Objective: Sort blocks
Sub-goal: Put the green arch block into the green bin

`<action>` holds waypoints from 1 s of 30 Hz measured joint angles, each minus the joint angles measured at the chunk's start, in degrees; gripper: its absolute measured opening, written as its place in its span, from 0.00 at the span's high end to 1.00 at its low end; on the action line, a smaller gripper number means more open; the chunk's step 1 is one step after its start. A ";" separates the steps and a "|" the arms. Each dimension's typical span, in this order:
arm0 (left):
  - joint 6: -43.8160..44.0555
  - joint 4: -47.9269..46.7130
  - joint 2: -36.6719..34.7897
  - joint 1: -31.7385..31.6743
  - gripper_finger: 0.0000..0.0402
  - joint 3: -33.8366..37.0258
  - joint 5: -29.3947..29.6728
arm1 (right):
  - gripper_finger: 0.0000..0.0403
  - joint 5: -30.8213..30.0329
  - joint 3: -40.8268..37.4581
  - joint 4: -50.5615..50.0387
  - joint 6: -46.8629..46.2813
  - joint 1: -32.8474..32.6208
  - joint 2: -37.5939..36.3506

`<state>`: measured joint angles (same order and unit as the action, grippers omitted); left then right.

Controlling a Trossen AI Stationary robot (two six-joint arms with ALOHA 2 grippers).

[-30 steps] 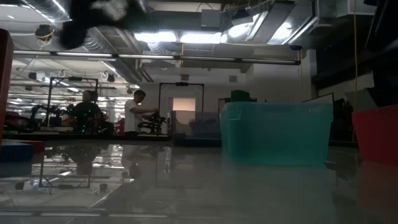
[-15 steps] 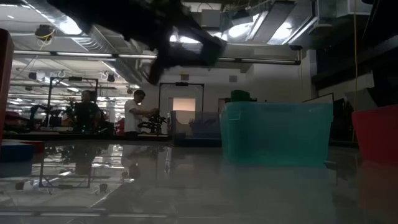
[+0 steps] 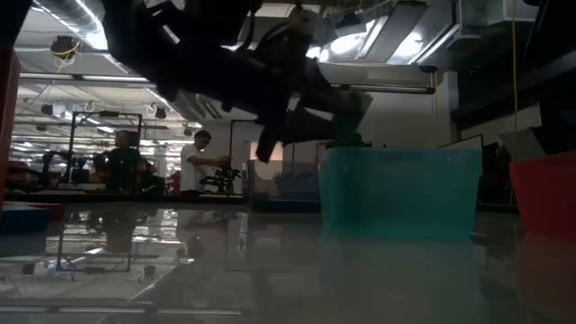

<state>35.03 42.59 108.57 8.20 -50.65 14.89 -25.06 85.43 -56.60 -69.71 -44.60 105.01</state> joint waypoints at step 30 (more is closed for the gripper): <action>-6.78 -5.97 0.03 -2.08 0.61 -2.38 -5.74 | 0.62 0.09 -0.02 0.02 -0.02 0.00 0.00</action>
<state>28.25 36.61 108.60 6.12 -53.04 9.15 -24.97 85.41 -56.58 -69.73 -44.60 105.01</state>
